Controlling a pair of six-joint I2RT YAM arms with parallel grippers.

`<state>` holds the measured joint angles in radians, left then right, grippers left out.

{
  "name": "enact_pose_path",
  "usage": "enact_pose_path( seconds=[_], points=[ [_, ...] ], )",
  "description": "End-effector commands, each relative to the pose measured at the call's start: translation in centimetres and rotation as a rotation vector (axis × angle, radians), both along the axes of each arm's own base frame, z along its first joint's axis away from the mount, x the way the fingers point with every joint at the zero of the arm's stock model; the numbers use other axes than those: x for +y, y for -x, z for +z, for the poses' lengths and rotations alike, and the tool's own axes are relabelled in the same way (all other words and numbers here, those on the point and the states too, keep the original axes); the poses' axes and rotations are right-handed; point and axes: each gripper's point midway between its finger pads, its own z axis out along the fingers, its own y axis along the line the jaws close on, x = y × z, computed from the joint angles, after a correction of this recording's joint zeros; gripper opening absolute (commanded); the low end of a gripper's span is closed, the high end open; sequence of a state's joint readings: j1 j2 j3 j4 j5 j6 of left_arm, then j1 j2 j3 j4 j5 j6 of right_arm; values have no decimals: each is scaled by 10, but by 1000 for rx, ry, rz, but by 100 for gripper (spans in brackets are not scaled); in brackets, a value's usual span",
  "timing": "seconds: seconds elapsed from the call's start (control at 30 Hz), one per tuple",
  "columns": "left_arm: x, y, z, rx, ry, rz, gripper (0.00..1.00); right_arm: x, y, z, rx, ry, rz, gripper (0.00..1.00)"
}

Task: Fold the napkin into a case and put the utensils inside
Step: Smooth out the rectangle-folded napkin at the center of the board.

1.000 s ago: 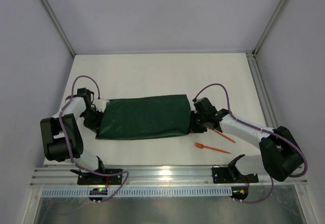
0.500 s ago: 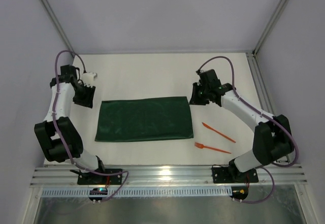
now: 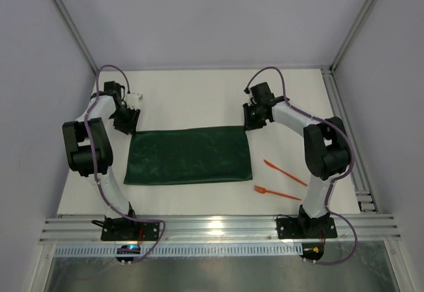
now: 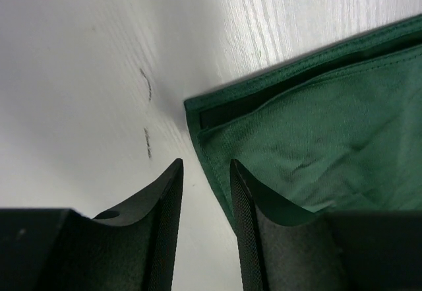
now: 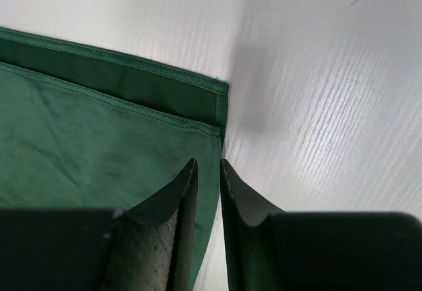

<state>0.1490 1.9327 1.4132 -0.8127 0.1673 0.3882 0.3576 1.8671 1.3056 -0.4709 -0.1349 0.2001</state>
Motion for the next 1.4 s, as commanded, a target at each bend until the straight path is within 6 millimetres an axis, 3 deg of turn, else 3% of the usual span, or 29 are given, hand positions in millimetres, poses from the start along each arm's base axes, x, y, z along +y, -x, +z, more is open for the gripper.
enact_pose_path(
  seconds=[0.0, 0.1, 0.47, 0.6, 0.73, 0.97, 1.13, 1.37],
  points=[
    [2, -38, 22, -149, 10, 7, 38, 5, -13, 8, -49, -8, 47, 25],
    [-4, -37, 14, -143, 28, -12, 38, 4, -14, -1, -41, -3, 46, 29],
    [-7, -39, -1, -134, 32, -38, 40, 9, -18, -24, 14, -29, 57, 29],
    [-8, -38, -4, -129, 40, -41, 40, 8, -17, -26, 18, -25, 52, 15],
    [-9, -38, -2, -132, 42, -44, 39, 10, -18, -18, 5, -38, 62, 4],
    [-11, -38, 0, -141, 52, -57, 36, 13, -20, -3, -21, -60, 66, 4],
    [-11, -38, -2, -137, 56, -64, 27, 18, -21, 9, -44, -86, 76, 4],
    [-11, -33, -5, -115, 54, -85, 30, 18, -28, 20, -75, -86, 71, 4]
  ],
)
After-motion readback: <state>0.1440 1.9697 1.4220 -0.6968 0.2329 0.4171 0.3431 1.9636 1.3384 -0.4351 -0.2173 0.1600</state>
